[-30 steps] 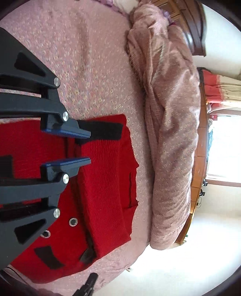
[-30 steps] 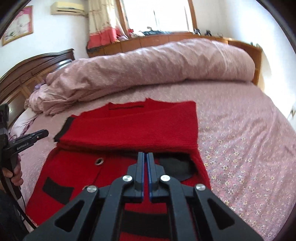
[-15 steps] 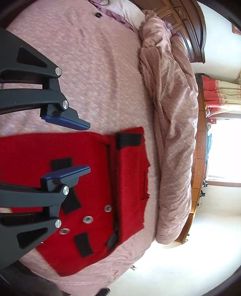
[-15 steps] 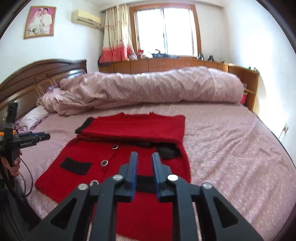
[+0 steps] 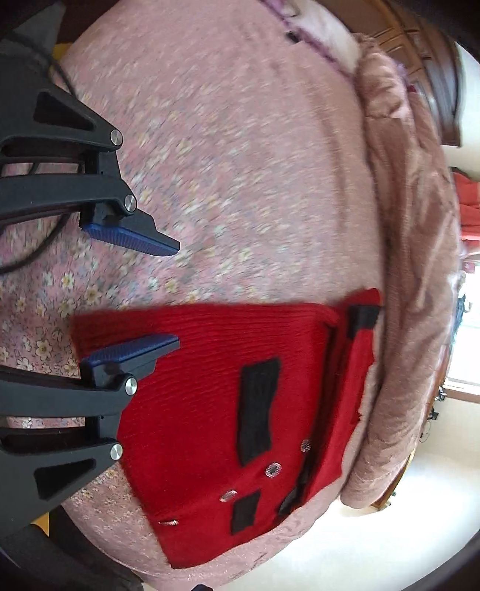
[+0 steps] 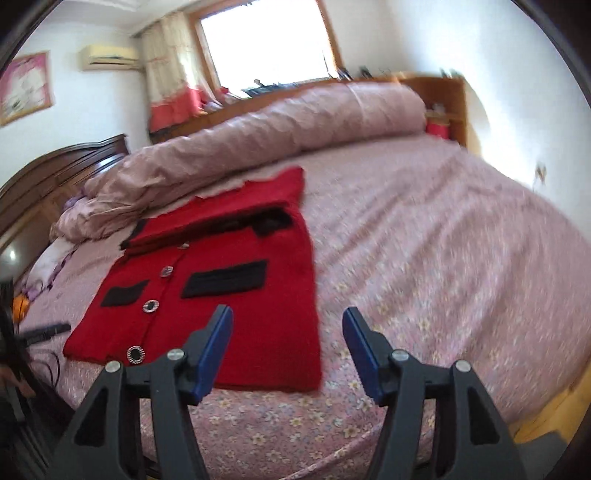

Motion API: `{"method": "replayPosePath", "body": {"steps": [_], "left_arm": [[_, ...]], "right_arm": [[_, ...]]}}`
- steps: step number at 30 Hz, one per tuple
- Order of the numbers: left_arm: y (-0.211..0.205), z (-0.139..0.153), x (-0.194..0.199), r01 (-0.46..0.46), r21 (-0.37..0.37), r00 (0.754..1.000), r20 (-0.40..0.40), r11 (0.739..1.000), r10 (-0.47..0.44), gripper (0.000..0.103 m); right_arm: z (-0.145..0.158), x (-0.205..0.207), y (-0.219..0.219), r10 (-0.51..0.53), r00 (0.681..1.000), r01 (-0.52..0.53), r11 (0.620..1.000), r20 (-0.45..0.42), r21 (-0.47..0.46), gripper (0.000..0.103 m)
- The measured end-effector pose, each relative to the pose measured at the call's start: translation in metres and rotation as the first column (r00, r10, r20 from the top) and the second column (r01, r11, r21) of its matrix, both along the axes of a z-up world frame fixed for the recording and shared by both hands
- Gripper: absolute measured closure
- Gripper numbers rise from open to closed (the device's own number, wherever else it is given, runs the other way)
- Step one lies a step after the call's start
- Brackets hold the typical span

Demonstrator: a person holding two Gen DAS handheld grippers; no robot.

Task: Fold small clothes
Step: 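Move both open grippers to the red hem of the cardigan, then grasp the hem with both grippers and lift it over toward the collar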

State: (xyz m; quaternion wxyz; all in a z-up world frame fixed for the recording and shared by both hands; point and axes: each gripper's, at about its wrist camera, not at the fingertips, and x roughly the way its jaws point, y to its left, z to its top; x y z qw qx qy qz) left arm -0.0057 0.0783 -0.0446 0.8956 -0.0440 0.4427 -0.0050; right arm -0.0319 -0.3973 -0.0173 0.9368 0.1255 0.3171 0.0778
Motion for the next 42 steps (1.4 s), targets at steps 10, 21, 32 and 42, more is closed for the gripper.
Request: {"method": "replayPosePath", "body": {"steps": [10,21,32,42], "left_arm": [[-0.010,-0.011,-0.008,0.038,-0.051,0.999,-0.014,0.998,-0.039,0.060],[-0.019,-0.012,-0.037,0.097,-0.219,0.995,-0.015,0.971,-0.103,0.042],[-0.015,-0.013,-0.016,0.046,-0.244,0.999,0.020,0.969,-0.042,0.042],[-0.013,-0.014,-0.021,0.002,-0.229,1.000,0.008,0.974,0.000,0.100]], "right_arm": [[-0.037,0.024,0.010,0.000,0.984,-0.004,1.000,-0.175,-0.021,0.038],[-0.056,0.030,0.016,0.121,0.956,-0.085,0.987,-0.267,0.140,0.040],[-0.060,0.032,0.022,0.168,0.950,-0.110,0.970,-0.265,0.218,0.041],[-0.079,0.035,-0.015,0.100,0.943,0.040,0.913,-0.316,0.407,0.093]]}}
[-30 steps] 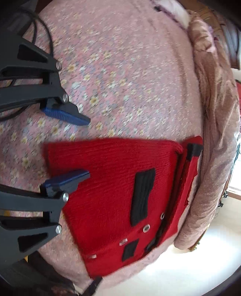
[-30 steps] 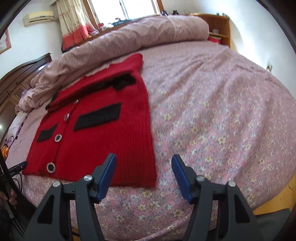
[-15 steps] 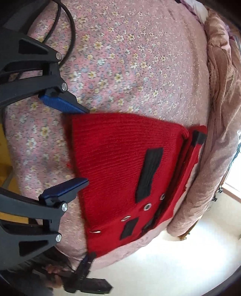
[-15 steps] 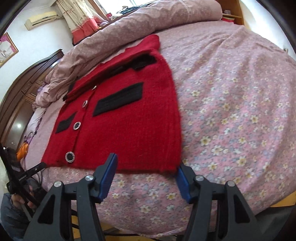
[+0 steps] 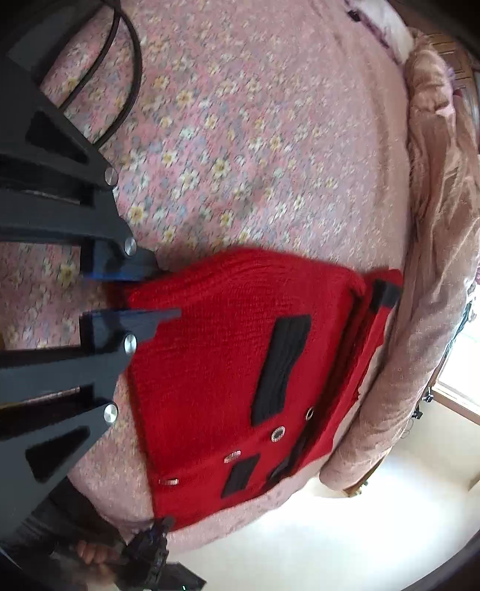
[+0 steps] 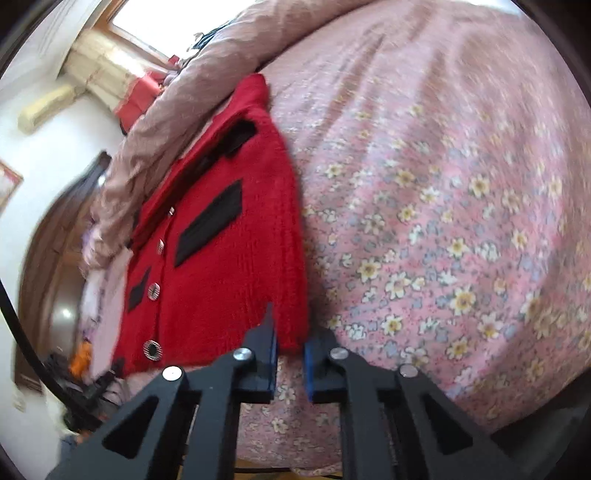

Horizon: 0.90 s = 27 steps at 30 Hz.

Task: Fold small clothes
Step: 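Grasp the hem with both grippers and lift it over toward the collar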

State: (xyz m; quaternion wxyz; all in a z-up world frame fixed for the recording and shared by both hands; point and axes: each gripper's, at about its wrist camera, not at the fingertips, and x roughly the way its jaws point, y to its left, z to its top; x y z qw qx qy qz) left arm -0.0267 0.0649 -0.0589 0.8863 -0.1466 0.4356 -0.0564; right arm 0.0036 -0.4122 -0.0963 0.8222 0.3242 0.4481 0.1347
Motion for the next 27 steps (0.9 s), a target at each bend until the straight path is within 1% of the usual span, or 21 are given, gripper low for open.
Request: {"method": "replayPosePath", "body": {"steps": [1,3,5,7,11,14,18,20,21,22,24,25,27], "left_arm": [[0.000,0.002,-0.001,-0.002,0.007,1.000,0.011,1.000,0.002,0.100],[0.000,0.007,-0.004,-0.009,0.016,0.999,0.032,1.000,0.009,0.101],[0.004,0.016,-0.010,-0.017,-0.008,0.997,0.078,1.000,0.018,0.101],[0.010,0.024,-0.012,-0.024,-0.059,0.994,0.108,0.998,0.031,0.101],[0.030,0.039,-0.015,-0.068,-0.159,0.985,0.146,0.985,0.092,0.101],[0.041,0.047,-0.008,-0.085,-0.240,0.982,0.143,0.967,0.122,0.101],[0.052,0.065,0.008,-0.092,-0.327,0.980,0.140,0.940,0.144,0.101],[0.054,0.074,0.019,-0.088,-0.368,0.981,0.132,0.926,0.145,0.101],[0.050,0.077,0.024,-0.084,-0.359,0.983,0.123,0.930,0.136,0.101],[0.046,0.079,0.028,-0.083,-0.332,0.985,0.113,0.940,0.127,0.101],[0.041,0.081,0.030,-0.071,-0.293,0.987,0.115,0.953,0.109,0.101],[0.040,0.080,0.028,-0.069,-0.293,0.987,0.117,0.954,0.108,0.101],[0.043,0.079,0.025,-0.071,-0.309,0.987,0.118,0.948,0.113,0.101]], "right_arm": [[0.000,0.000,0.000,-0.002,1.000,0.002,1.000,0.002,0.003,0.094],[0.005,-0.003,0.003,0.002,1.000,-0.001,1.000,0.018,-0.028,0.094],[0.011,-0.005,0.005,0.012,0.999,-0.010,0.999,0.044,-0.052,0.094],[0.019,-0.008,0.007,0.014,0.997,-0.010,0.999,0.080,-0.051,0.095],[0.032,-0.013,-0.003,-0.026,0.990,0.023,0.999,0.139,0.030,0.095],[0.042,-0.011,-0.009,-0.053,0.984,0.039,0.995,0.170,0.087,0.095],[0.057,0.000,-0.009,-0.062,0.978,0.041,0.993,0.201,0.108,0.095],[0.066,0.010,-0.011,-0.070,0.975,0.041,0.989,0.211,0.140,0.095],[0.071,0.014,-0.011,-0.069,0.974,0.038,0.988,0.215,0.148,0.095],[0.075,0.018,-0.010,-0.066,0.974,0.036,0.989,0.217,0.142,0.095],[0.081,0.023,-0.002,-0.048,0.975,0.035,0.997,0.218,0.065,0.095],[0.082,0.023,0.002,-0.036,0.974,0.029,0.999,0.224,0.031,0.095],[0.081,0.021,0.002,-0.030,0.975,0.025,0.999,0.219,0.027,0.095]]}}
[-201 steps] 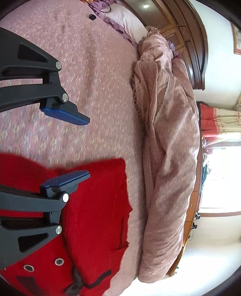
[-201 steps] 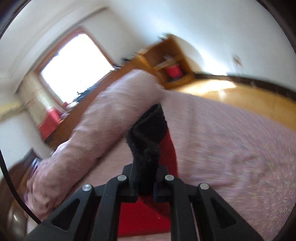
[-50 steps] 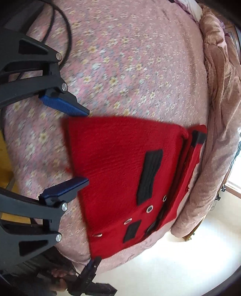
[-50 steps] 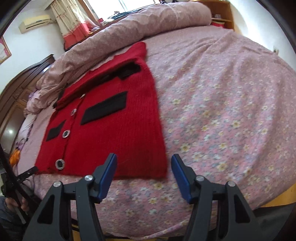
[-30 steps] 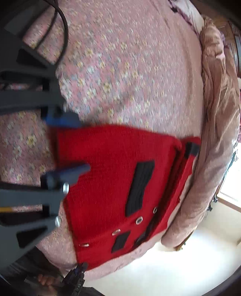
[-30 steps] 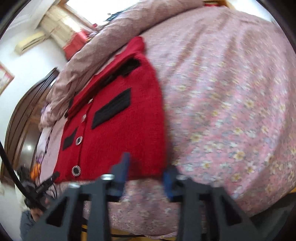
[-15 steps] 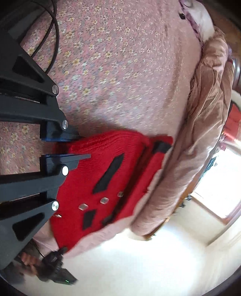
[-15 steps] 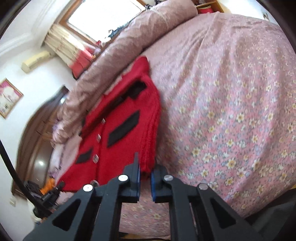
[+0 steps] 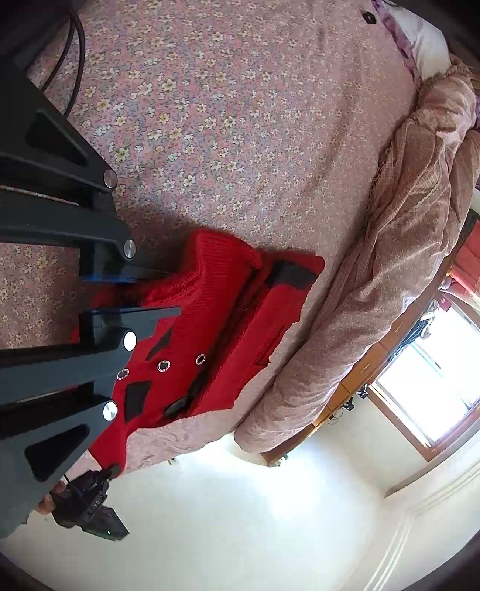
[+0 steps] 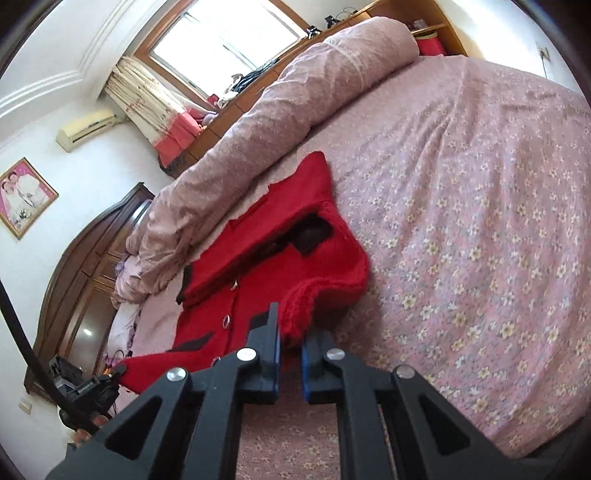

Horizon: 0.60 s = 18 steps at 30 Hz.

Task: Fold small clothes
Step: 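Grasp the hem with both grippers and lift it over toward the collar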

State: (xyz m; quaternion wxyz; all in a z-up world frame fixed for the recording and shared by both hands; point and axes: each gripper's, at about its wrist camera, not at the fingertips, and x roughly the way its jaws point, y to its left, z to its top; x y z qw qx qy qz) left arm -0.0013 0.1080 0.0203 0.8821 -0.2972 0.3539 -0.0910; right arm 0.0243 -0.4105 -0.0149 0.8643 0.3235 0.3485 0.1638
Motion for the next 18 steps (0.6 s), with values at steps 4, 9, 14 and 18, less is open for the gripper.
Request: {"method": "replayPosePath", "body": {"steps": [4,9,14,18], "left_arm": [[0.003,0.005,-0.003,-0.016,-0.015,1.000,0.021,1.000,0.016,0.101],[-0.004,0.015,0.003,-0.001,0.016,0.999,0.049,1.000,0.000,0.101],[-0.007,0.024,0.016,0.007,0.013,0.998,0.064,1.000,-0.008,0.101],[-0.010,0.032,0.028,0.013,0.016,0.997,0.079,1.000,-0.015,0.101]], "right_arm": [[0.001,-0.001,-0.004,-0.003,1.000,0.003,1.000,0.007,0.018,0.095],[0.016,0.001,-0.001,0.014,0.999,-0.013,1.000,0.047,-0.008,0.095],[0.027,0.013,0.004,0.031,0.997,-0.030,0.999,0.067,-0.016,0.095],[0.037,0.024,0.011,0.049,0.995,-0.047,0.998,0.089,-0.032,0.095]]}}
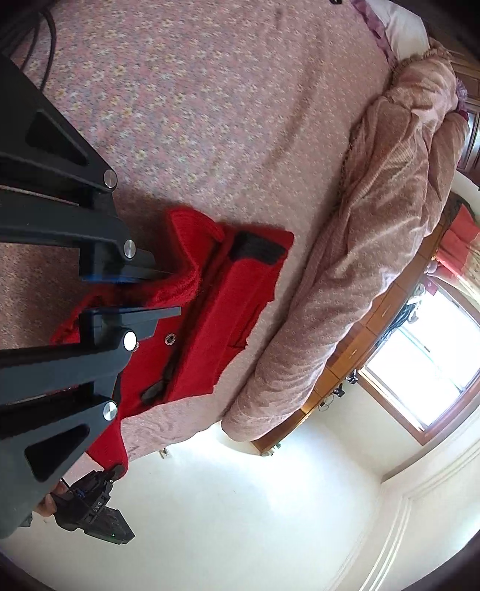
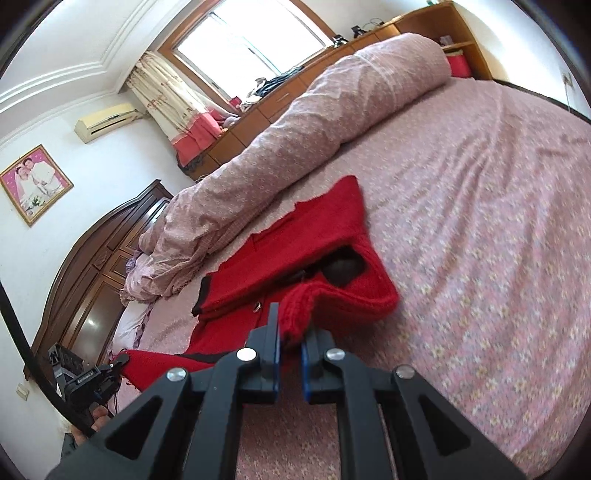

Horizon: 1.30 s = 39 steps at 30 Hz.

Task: Fold small clothes
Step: 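Grasp the hem with both grippers and lift it over toward the collar, then lay the hem down near the collar and open both grippers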

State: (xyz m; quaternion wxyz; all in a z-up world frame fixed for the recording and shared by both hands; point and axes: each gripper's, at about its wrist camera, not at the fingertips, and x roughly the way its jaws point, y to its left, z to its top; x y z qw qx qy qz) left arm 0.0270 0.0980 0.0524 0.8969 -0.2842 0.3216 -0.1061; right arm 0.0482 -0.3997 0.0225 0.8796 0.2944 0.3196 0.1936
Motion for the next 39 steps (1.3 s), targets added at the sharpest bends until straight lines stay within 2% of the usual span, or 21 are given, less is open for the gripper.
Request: {"method": "replayPosePath", "body": {"steps": [7,13,22,24,28,32,35,39], "left_arm": [[0.001,0.014,0.028,-0.007,0.000,1.000,0.028,1.000,0.007,0.101],[0.006,0.025,0.069,-0.034,-0.044,0.998,0.058,0.998,0.036,0.101],[0.004,0.024,0.168,-0.070,-0.013,0.994,0.089,0.997,0.071,0.101],[0.008,0.016,0.196,-0.089,-0.010,0.993,0.079,0.996,0.089,0.101],[0.012,-0.016,0.248,-0.132,0.042,0.990,0.053,0.990,0.130,0.101],[0.012,-0.061,0.291,-0.138,0.088,0.990,-0.028,0.986,0.141,0.101],[0.013,-0.076,0.302,-0.136,0.088,0.989,-0.042,0.987,0.140,0.101],[0.013,-0.071,0.308,-0.120,0.086,0.992,-0.029,0.989,0.123,0.101]], "right_arm": [[0.016,0.024,0.004,0.013,1.000,-0.013,1.000,0.028,0.001,0.095],[0.032,0.063,0.002,0.000,0.997,-0.001,1.000,0.071,0.022,0.095],[0.040,0.162,0.004,-0.017,0.994,0.015,1.000,0.110,0.017,0.095],[0.034,0.195,0.005,-0.027,0.995,0.024,0.999,0.101,0.027,0.095],[0.010,0.250,0.006,-0.070,0.995,0.069,0.997,0.074,0.018,0.095],[-0.039,0.300,0.002,-0.104,0.994,0.106,0.993,-0.041,0.048,0.095],[-0.060,0.313,0.003,-0.116,0.990,0.118,0.993,-0.077,0.027,0.095],[-0.062,0.315,0.003,-0.102,0.993,0.104,0.994,-0.067,0.020,0.095]]}}
